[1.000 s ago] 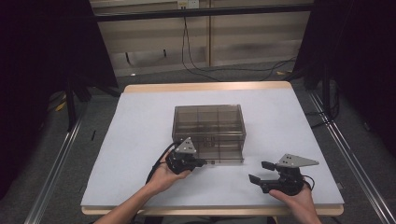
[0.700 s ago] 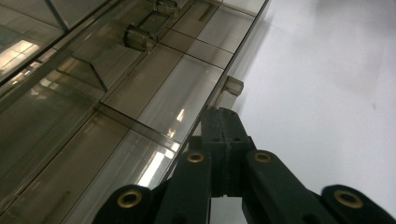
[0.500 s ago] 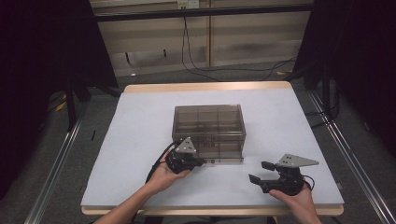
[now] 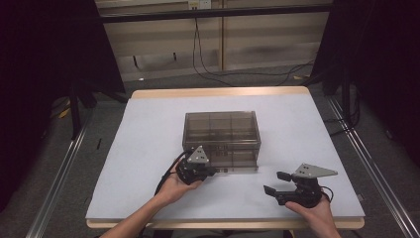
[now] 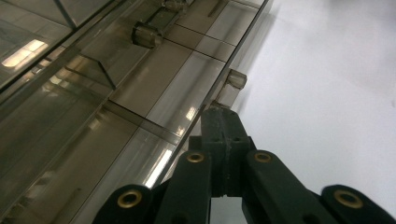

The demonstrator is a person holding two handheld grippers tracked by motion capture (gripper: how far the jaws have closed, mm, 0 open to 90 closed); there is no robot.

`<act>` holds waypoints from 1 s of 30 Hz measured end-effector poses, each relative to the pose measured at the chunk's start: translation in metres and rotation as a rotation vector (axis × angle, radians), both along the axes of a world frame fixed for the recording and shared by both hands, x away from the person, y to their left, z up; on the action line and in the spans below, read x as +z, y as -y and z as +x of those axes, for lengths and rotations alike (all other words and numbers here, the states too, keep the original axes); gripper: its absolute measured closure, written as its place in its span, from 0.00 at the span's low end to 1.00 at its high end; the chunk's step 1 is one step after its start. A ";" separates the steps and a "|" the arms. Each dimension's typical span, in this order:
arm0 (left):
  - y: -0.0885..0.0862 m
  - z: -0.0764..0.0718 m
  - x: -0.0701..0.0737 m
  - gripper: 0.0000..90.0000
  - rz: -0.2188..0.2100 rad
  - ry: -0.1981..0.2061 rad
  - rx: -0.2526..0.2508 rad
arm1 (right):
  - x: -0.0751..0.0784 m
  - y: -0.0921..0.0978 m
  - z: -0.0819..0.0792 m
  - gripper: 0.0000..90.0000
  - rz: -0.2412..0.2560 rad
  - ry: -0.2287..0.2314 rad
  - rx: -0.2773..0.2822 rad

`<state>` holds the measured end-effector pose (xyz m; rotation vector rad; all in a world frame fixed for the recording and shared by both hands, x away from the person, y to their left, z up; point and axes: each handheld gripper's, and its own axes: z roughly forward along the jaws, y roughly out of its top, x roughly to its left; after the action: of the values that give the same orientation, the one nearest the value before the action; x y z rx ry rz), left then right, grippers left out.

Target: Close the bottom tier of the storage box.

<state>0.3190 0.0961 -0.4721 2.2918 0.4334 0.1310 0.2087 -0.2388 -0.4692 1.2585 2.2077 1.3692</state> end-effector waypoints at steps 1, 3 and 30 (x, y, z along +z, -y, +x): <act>0.000 0.000 0.000 1.00 0.012 -0.001 0.004 | 0.000 0.000 0.000 0.28 -0.001 0.000 0.000; -0.001 0.001 0.000 1.00 0.012 -0.001 0.003 | 0.000 0.000 0.000 0.29 -0.001 0.000 0.000; -0.006 0.007 -0.002 1.00 -0.013 -0.012 0.051 | 0.000 -0.001 0.000 0.28 -0.007 -0.004 -0.006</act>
<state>0.3263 0.1022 -0.4737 2.2711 0.4982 0.1393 0.2089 -0.2381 -0.4694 1.2657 2.2083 1.3573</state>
